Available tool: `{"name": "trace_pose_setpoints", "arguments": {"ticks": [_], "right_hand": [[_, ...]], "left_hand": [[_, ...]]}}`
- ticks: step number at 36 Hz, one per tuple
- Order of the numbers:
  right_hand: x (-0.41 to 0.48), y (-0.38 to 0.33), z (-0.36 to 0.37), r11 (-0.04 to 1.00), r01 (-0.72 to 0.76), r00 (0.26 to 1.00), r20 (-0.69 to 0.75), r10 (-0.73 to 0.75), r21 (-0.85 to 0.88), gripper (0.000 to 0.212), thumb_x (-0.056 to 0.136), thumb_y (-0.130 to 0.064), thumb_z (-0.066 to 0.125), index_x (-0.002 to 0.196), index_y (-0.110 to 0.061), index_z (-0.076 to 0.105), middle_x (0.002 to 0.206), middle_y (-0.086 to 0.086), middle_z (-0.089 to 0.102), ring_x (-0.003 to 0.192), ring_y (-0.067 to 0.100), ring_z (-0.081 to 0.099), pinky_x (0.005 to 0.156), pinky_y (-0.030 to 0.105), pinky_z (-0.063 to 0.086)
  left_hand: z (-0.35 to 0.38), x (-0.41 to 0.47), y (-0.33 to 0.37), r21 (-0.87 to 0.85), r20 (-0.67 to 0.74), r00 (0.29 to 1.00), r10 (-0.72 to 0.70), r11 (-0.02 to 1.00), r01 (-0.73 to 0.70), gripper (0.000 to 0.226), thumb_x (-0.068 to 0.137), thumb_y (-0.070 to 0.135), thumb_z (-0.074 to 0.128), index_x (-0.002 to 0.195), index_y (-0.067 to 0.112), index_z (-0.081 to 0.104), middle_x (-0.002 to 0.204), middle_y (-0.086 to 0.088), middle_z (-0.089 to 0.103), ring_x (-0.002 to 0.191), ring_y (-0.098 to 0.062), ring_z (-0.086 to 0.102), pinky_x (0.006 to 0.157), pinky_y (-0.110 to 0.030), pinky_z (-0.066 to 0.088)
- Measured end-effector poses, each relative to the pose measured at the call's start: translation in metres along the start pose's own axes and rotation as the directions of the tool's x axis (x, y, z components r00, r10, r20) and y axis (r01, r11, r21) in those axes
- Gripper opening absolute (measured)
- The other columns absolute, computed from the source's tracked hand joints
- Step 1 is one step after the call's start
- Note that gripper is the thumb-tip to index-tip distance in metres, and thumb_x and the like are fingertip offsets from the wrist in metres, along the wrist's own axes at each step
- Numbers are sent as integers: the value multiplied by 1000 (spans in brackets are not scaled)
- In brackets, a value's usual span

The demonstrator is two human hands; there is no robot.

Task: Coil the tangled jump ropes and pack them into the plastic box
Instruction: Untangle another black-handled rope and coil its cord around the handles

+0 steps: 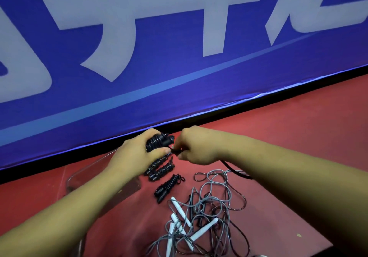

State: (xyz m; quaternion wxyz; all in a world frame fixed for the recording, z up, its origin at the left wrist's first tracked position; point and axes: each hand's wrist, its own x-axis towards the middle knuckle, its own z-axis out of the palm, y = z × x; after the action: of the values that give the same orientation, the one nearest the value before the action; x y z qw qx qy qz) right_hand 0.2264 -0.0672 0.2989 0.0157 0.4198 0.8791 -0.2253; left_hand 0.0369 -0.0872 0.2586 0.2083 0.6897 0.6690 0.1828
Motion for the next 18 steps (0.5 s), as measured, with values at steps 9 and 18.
{"name": "trace_pose_setpoints", "arguments": {"ticks": [9,18], "right_hand": [[0,-14,2,979,123,989,-58,-134,-163,10,81,-26,74,87,-20,69,69,-8,53,77,22,58,58,29,39],[-3,21,-3,919,89,989,-144,-36,384,26,78,-34,80,77,-10,71,68,11,61,61,14,49,60,29,40]], "left_hand": [[3,-8,9,423,308,929,204,845,-326,39,69,71,64,98,48,50,91,14,67,88,-12,64,72,-31,51],[2,-21,21,-108,330,911,248,969,-224,62,50,78,74,90,31,67,66,9,65,57,-6,57,60,-30,47]]}}
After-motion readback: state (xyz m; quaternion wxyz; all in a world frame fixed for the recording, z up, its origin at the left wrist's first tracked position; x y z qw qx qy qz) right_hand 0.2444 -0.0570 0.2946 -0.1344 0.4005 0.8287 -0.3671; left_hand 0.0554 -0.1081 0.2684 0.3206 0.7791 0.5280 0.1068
